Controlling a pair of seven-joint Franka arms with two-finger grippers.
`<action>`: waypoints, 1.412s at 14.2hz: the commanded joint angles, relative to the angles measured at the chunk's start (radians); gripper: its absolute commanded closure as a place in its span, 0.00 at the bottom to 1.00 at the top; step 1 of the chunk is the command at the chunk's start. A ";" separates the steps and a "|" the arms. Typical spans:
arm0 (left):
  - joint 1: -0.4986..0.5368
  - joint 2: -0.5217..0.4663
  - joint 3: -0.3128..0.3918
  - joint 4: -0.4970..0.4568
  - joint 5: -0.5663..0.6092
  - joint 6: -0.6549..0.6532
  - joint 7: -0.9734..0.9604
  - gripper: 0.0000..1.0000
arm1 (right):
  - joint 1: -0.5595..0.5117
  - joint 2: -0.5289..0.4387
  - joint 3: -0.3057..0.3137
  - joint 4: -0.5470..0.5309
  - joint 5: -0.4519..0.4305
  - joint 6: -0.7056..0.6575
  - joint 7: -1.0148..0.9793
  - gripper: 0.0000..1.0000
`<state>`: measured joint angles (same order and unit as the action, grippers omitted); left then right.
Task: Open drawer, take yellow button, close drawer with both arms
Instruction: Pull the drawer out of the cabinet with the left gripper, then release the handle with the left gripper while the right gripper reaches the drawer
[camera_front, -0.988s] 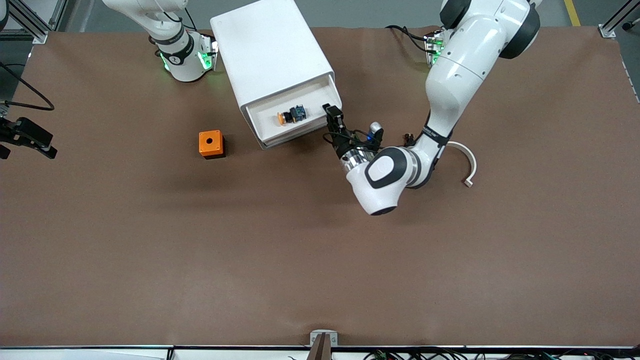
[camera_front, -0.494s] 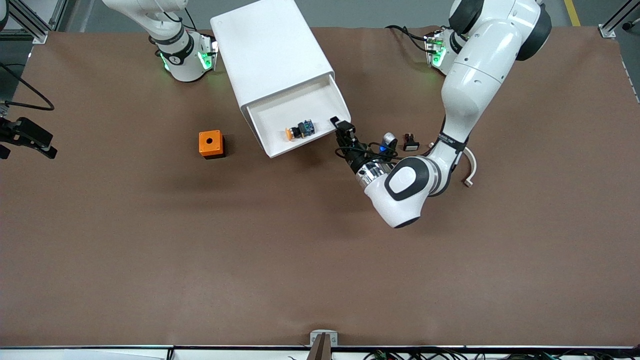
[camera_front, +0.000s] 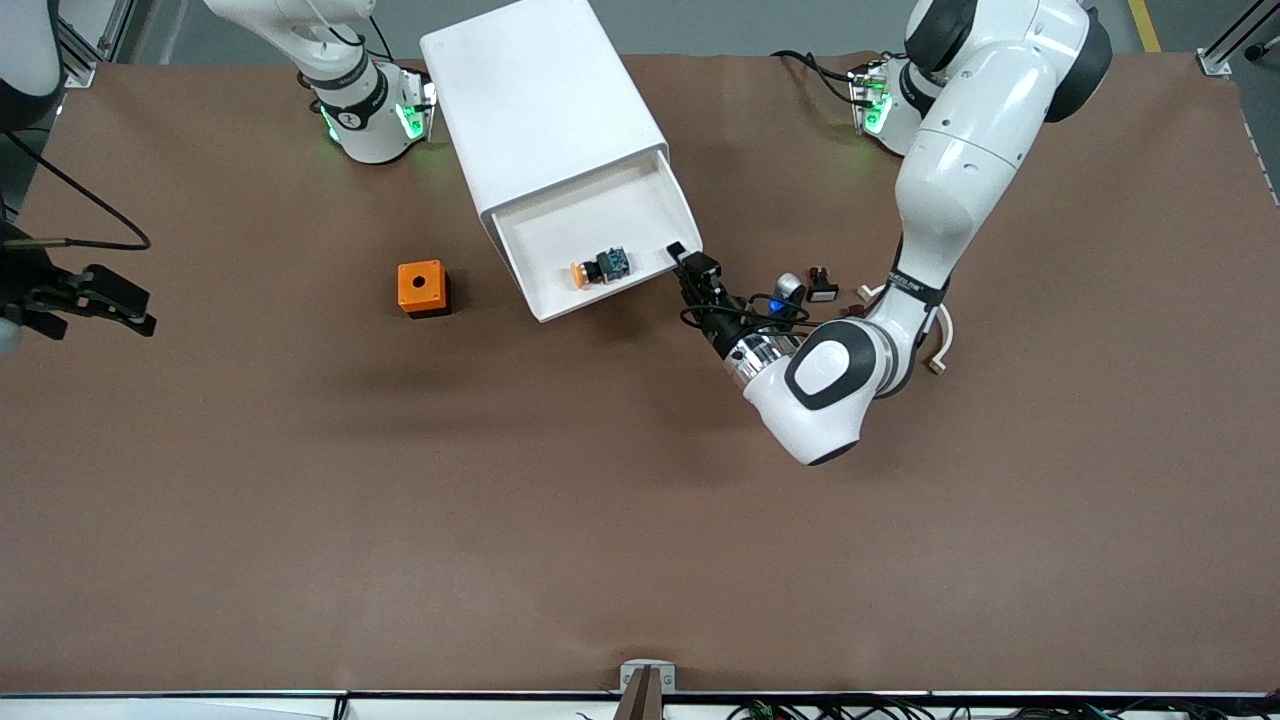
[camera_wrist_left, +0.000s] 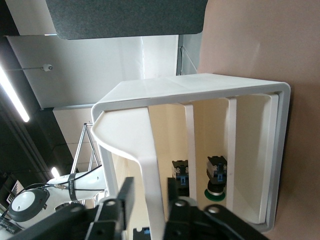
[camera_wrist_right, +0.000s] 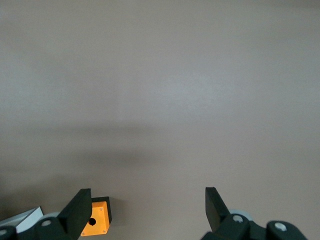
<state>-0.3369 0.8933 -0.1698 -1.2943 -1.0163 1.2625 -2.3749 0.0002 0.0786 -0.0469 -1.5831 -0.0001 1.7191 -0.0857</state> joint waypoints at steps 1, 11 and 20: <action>0.012 -0.008 0.001 0.019 -0.024 0.008 0.025 0.19 | 0.004 0.021 -0.001 0.018 0.022 -0.010 0.004 0.00; 0.013 -0.028 0.105 0.118 -0.008 0.017 0.679 0.01 | 0.092 0.141 0.001 0.006 0.041 -0.010 0.291 0.00; -0.050 -0.119 0.139 0.190 0.344 0.325 1.151 0.01 | 0.286 0.132 0.002 0.003 0.143 -0.065 0.936 0.00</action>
<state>-0.3610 0.8130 -0.0475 -1.1006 -0.7443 1.5271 -1.2721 0.2409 0.2240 -0.0401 -1.5835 0.1290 1.6653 0.7275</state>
